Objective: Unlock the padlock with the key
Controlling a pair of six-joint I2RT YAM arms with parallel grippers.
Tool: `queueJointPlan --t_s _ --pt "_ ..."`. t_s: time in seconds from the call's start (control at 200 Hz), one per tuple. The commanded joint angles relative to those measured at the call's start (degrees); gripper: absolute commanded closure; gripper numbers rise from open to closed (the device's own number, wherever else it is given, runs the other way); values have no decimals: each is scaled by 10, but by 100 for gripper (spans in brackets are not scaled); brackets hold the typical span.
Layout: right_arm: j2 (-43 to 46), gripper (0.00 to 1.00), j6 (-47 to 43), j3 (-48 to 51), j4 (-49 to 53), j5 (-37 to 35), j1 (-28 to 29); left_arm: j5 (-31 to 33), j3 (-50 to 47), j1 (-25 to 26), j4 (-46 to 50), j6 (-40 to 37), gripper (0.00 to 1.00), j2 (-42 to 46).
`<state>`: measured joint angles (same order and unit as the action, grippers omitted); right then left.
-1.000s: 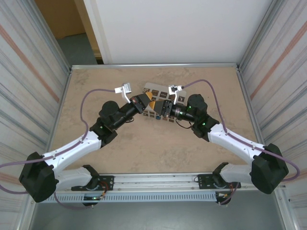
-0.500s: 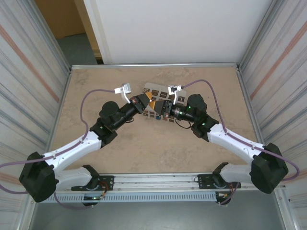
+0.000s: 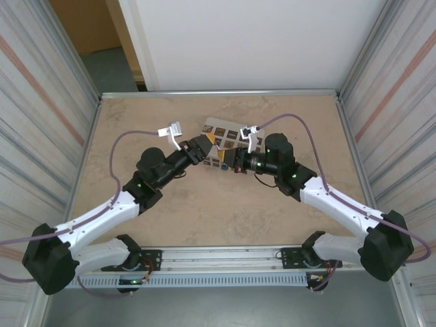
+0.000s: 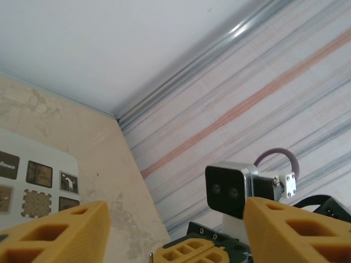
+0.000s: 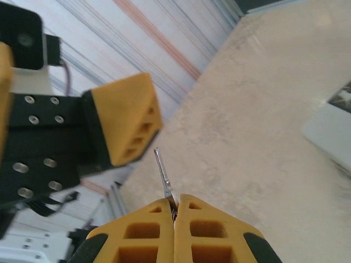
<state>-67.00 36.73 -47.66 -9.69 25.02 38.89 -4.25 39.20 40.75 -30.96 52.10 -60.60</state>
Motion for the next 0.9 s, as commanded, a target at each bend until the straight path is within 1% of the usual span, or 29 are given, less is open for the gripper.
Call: queueJointPlan --t_s 0.0,0.075,0.13,0.24,0.341,0.481,0.621,0.696,0.787,0.892 --pt "20 100 -123 -36 143 -39 -6 22 -14 -18 53 -23 27 50" --pt "16 100 -173 -44 195 -58 -12 35 -18 -21 112 -53 21 76" --pt "11 100 -198 -47 220 -67 -20 45 -16 -22 165 -81 17 96" --pt "-5 100 -222 -42 235 -66 -45 61 -16 -25 259 -112 13 120" --pt "-25 100 -242 -41 238 -65 -61 54 -35 -32 295 -121 11 136" --pt "-60 100 -261 -41 227 -64 -84 64 -57 -34 334 -141 8 135" --pt "-101 100 -239 -33 174 -4 -128 48 -67 -39 343 -159 8 98" --pt "-122 100 -218 -28 138 30 -148 28 -66 -41 336 -164 8 65" --pt "-148 100 -199 -25 103 50 -160 -1 -62 -42 313 -166 8 19" --pt "-179 100 -191 -33 91 57 -169 -34 -46 -44 291 -169 10 -39"
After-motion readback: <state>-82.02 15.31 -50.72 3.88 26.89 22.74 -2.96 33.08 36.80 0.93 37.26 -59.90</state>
